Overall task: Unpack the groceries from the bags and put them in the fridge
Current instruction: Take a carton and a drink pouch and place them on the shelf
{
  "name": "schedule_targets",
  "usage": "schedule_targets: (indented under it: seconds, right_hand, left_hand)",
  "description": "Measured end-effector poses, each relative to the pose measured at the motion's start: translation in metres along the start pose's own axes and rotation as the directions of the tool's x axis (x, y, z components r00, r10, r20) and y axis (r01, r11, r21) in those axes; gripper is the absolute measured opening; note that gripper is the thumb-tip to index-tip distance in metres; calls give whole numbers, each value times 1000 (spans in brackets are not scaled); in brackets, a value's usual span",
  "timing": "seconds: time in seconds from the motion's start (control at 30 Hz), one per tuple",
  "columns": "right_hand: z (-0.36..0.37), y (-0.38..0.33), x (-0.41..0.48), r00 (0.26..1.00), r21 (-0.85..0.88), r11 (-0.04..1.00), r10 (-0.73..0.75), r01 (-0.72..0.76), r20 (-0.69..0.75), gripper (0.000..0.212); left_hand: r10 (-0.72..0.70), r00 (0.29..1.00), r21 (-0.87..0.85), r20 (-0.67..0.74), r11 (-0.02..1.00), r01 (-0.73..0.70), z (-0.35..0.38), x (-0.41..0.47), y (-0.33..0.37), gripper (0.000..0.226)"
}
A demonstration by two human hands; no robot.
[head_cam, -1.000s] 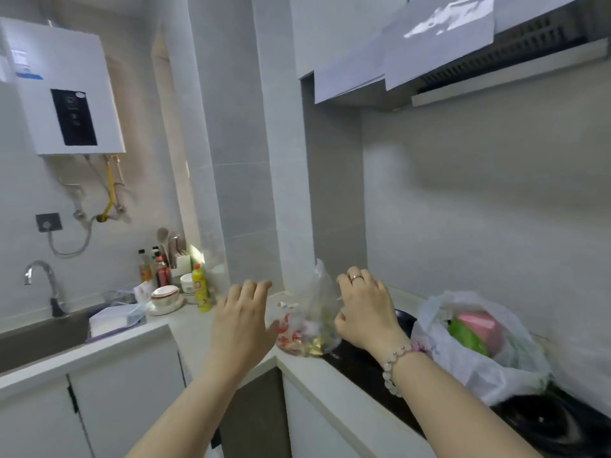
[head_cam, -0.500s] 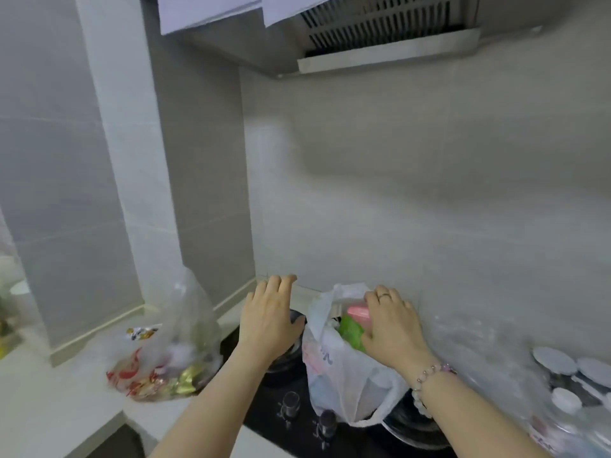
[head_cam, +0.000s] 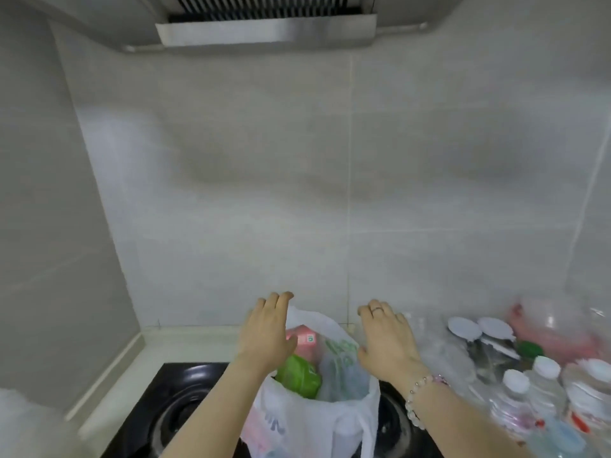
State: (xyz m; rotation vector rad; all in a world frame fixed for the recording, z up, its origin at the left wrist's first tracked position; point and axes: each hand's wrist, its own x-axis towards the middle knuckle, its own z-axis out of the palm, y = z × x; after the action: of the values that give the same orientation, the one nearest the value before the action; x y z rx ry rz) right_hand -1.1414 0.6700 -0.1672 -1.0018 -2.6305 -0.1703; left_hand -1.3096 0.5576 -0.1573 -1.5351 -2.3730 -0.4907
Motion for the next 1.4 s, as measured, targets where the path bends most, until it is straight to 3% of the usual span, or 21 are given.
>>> schedule_targets:
  seconds: [0.17, 0.33, 0.57, 0.8, 1.13, 1.23, 1.4]
  right_hand:
    - [35, -25, 13, 996, 5, 996, 85, -85, 29, 50]
    - [76, -20, 9, 986, -40, 989, 147, -144, 78, 51]
    - [99, -29, 29, 996, -9, 999, 48, -48, 70, 55]
    - [93, -30, 45, 991, 58, 995, -86, 80, 103, 41]
    - [93, 0, 46, 982, 49, 997, -74, 67, 176, 42]
    - [97, -2, 46, 985, 40, 993, -118, 113, 127, 39]
    - [96, -14, 45, 971, 52, 986, -164, 157, 171, 48]
  left_hand:
    - [26, 997, -36, 79, 999, -23, 32, 35, -24, 66]
    - [50, 929, -14, 367, 999, -48, 90, 32, -24, 59]
    - [-119, 832, 69, 542, 993, 98, 137, 30, -40, 51]
    - [-268, 833, 180, 484, 962, 205, 147, 39, -46, 56]
    - [-355, 778, 114, 518, 930, 348, 156, 35, -53, 70]
    - [-358, 772, 83, 524, 924, 372, 154, 34, -54, 57]
    - [-364, 800, -15, 476, 907, 422, 148, 34, -48, 29]
